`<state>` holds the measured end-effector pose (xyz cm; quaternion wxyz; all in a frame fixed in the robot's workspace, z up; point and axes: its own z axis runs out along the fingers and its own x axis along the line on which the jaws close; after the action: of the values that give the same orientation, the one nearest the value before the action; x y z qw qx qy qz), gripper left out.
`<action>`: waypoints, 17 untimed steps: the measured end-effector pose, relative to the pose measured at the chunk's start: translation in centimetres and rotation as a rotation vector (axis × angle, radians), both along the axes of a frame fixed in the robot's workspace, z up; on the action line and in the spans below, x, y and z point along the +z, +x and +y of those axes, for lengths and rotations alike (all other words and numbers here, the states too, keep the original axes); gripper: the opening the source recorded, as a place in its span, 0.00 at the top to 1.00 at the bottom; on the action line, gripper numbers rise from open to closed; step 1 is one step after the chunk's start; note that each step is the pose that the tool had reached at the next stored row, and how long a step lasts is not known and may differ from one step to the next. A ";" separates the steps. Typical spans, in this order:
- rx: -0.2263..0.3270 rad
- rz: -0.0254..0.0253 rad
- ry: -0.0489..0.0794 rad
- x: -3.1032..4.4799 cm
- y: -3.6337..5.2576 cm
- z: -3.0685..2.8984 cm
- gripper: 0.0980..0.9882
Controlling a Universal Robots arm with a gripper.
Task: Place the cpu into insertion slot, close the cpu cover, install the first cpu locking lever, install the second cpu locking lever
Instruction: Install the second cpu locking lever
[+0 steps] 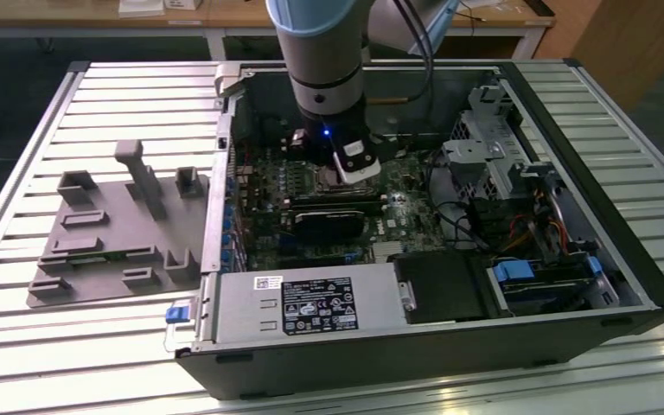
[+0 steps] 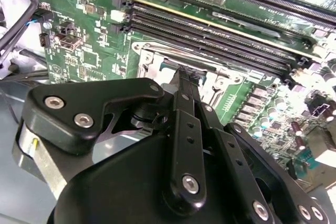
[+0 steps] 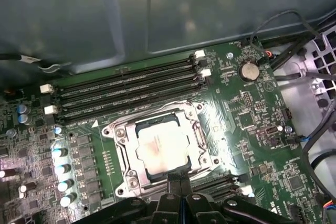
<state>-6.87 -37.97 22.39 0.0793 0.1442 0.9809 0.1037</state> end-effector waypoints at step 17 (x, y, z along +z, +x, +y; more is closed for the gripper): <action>0.000 0.0067 -0.076 0.00 0.62 2.35 1.00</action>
<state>-6.25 -35.62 22.39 0.0814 0.1413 0.9844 0.0661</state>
